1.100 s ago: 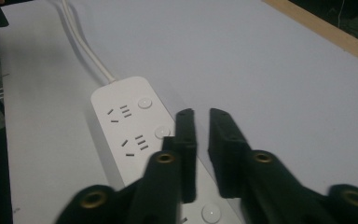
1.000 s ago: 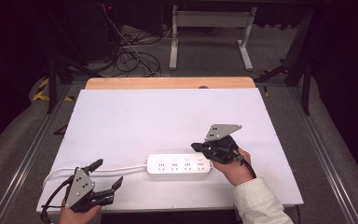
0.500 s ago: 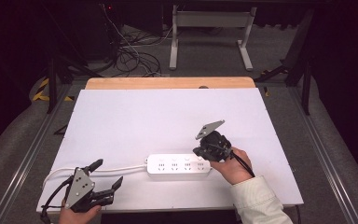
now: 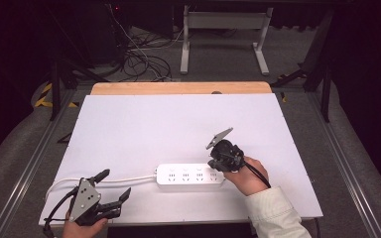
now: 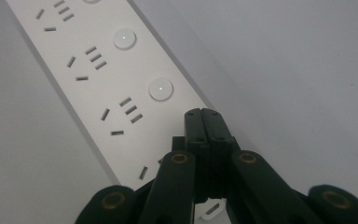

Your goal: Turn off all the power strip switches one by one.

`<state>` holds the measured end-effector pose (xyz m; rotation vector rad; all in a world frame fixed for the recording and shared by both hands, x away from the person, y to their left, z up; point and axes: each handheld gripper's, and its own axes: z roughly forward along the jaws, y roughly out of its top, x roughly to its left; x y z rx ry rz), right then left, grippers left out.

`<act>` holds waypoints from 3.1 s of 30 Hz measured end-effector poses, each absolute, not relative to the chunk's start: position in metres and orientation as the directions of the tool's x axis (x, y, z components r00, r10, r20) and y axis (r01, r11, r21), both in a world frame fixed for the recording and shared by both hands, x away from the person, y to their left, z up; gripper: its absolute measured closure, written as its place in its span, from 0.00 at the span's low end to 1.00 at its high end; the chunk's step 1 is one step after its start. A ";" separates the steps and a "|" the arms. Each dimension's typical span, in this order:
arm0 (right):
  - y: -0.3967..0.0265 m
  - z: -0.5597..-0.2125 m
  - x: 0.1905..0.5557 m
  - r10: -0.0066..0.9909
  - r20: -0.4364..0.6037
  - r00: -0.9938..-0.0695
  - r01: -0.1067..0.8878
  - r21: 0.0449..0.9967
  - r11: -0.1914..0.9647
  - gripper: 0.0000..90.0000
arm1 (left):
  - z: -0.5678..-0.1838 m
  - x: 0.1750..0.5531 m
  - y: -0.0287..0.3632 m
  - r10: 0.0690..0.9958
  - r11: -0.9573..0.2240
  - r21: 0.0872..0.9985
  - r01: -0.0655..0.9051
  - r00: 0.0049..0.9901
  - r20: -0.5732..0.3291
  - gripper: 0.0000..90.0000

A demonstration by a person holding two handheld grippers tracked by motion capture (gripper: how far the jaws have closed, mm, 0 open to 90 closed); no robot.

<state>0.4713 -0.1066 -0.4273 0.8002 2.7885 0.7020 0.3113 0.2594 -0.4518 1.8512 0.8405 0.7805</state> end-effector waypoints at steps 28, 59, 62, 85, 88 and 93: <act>-0.105 -0.435 0.470 0.550 -0.026 -0.835 0.480 0.455 0.750 1.00 | -0.452 0.311 0.259 0.808 -0.347 0.913 0.217 0.563 0.173 0.20; -0.125 -0.399 0.455 0.511 -0.033 -0.859 0.343 0.704 0.622 1.00 | -0.451 0.311 0.260 0.809 -0.344 0.913 0.218 0.563 0.170 0.20; -0.121 -0.399 0.454 0.498 -0.040 -0.867 0.330 0.703 0.630 1.00 | -0.451 0.311 0.260 0.809 -0.343 0.913 0.220 0.563 0.169 0.20; -0.092 -0.430 0.459 0.422 -0.027 -0.906 0.297 0.668 0.682 1.00 | -0.452 0.311 0.259 0.810 -0.338 0.915 0.222 0.564 0.162 0.20; -0.091 -0.432 0.461 0.422 -0.034 -0.906 0.300 0.653 0.696 1.00 | -0.452 0.312 0.259 0.810 -0.337 0.915 0.223 0.564 0.161 0.20; -0.088 -0.437 0.462 0.425 -0.035 -0.905 0.309 0.633 0.710 1.00 | -0.452 0.311 0.259 0.809 -0.338 0.915 0.221 0.565 0.162 0.20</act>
